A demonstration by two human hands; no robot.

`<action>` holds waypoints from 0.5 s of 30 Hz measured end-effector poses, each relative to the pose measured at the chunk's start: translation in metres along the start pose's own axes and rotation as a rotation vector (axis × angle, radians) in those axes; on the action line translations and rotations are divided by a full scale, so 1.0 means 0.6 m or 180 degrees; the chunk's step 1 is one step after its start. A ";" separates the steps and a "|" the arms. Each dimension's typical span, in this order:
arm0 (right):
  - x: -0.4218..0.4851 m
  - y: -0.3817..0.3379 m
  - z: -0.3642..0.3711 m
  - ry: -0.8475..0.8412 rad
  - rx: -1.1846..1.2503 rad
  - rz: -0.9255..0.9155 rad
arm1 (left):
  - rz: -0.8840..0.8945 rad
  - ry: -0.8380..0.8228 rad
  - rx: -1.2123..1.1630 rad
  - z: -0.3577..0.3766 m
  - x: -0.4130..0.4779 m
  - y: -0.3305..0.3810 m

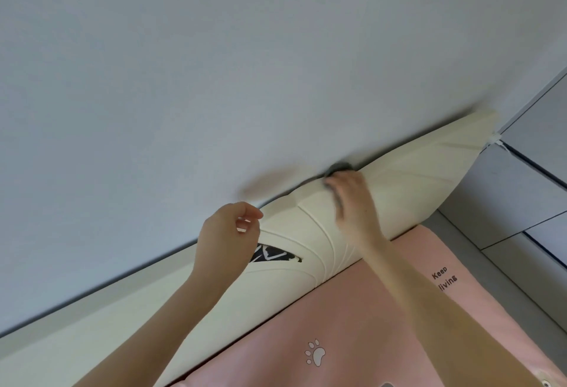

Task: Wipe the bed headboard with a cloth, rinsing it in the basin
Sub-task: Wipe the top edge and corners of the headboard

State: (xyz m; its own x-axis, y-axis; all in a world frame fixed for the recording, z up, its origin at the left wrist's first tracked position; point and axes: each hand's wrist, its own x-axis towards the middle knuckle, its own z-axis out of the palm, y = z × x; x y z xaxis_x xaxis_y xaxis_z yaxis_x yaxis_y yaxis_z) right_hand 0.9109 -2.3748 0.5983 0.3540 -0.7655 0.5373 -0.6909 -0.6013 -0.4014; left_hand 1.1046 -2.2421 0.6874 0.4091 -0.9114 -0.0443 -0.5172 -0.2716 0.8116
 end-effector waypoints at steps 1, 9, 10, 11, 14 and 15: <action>-0.009 -0.010 0.008 -0.0045 0.0039 -0.0211 | 0.0211 -0.0041 0.0094 0.015 0.003 0.003; 0.001 0.115 -0.005 -0.0019 -0.0023 0.0030 | 0.2645 -0.0343 0.1342 0.153 0.079 0.039; 0.002 0.131 -0.008 -0.0060 -0.0106 -0.0044 | 0.2830 -0.0403 0.1462 0.169 0.088 0.045; 0.003 0.144 -0.012 -0.0115 -0.0250 -0.0153 | 0.2985 -0.0448 0.1582 0.184 0.098 0.050; 0.013 0.176 -0.027 -0.0211 -0.0812 -0.0442 | 0.3233 -0.0544 0.1879 0.216 0.123 0.059; 0.016 0.185 -0.029 -0.0212 -0.0895 -0.0504 | 0.3265 -0.0535 0.1920 0.225 0.131 0.063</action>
State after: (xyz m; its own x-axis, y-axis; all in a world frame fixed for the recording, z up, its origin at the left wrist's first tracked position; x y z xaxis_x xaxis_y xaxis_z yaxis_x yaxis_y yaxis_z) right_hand 0.8264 -2.4448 0.5719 0.5050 -0.6864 0.5233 -0.7677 -0.6343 -0.0912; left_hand 1.0157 -2.3657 0.6358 -0.4791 -0.8045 0.3510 -0.8316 0.5440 0.1118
